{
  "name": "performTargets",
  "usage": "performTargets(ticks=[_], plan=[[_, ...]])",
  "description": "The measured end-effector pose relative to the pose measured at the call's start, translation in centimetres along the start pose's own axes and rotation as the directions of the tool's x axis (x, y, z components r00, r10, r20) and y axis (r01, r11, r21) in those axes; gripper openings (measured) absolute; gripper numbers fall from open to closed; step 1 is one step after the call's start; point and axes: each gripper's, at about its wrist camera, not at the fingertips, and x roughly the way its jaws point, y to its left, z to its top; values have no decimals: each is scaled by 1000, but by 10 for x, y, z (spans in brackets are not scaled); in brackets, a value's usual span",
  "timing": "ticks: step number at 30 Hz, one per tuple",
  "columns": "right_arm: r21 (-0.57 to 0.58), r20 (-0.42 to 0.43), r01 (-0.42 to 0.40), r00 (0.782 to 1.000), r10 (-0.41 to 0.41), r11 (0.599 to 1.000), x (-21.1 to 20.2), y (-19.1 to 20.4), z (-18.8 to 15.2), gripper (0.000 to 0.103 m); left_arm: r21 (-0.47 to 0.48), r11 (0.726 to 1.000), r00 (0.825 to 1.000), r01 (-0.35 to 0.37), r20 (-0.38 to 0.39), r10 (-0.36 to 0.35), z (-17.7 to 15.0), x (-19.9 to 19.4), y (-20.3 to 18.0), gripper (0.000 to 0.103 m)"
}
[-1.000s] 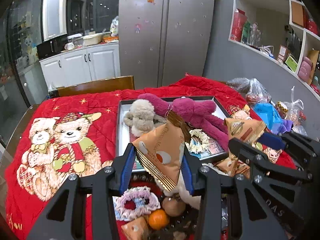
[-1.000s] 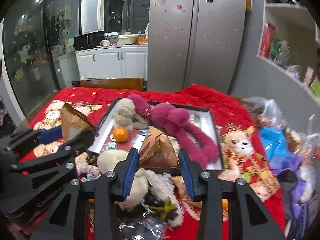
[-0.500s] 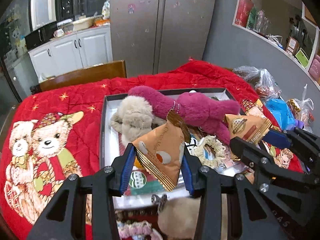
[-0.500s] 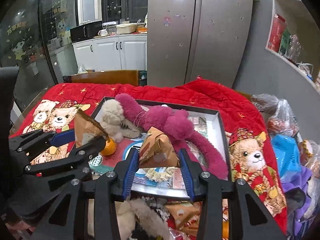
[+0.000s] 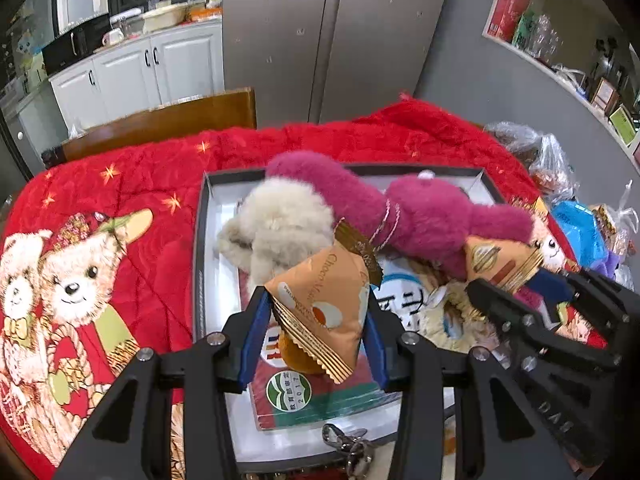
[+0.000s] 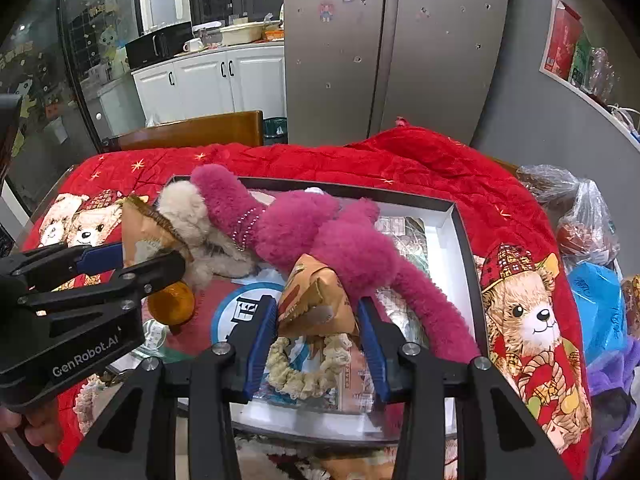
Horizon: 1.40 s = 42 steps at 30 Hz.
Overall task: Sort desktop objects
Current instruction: 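Carry the tan packet and paper packet over the black picture box with both grippers, then lower both packets into the box and open both grippers, then withdraw both tools from the box back over the cluttered bed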
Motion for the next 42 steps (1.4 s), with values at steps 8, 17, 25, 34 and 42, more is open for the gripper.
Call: performTargets(ticks=[8, 17, 25, 34, 42], plan=[[6, -24, -1, 1000, 2, 1000, 16, 1, -4, 43, 33, 999, 1000, -17, -9, 17, -5, 8, -7, 44], [-13, -39, -2, 999, 2, 1000, 24, 6, -6, 43, 45, 998, 999, -48, -6, 48, -6, 8, -10, 48], [-8, -38, -15, 999, 15, 1000, 27, 3, -5, 44, 24, 994, 995, -104, -1, 104, -4, 8, -5, 69], [-5, -25, -7, 1000, 7, 1000, 18, 0, -2, 63, 27, 992, 992, -125, -4, 125, -4, 2, -3, 77], [8, -18, -20, 1000, 20, 1000, 7, -2, 0, 64, 31, 993, 993, -116, 19, 116, -2, -14, -3, 80]])
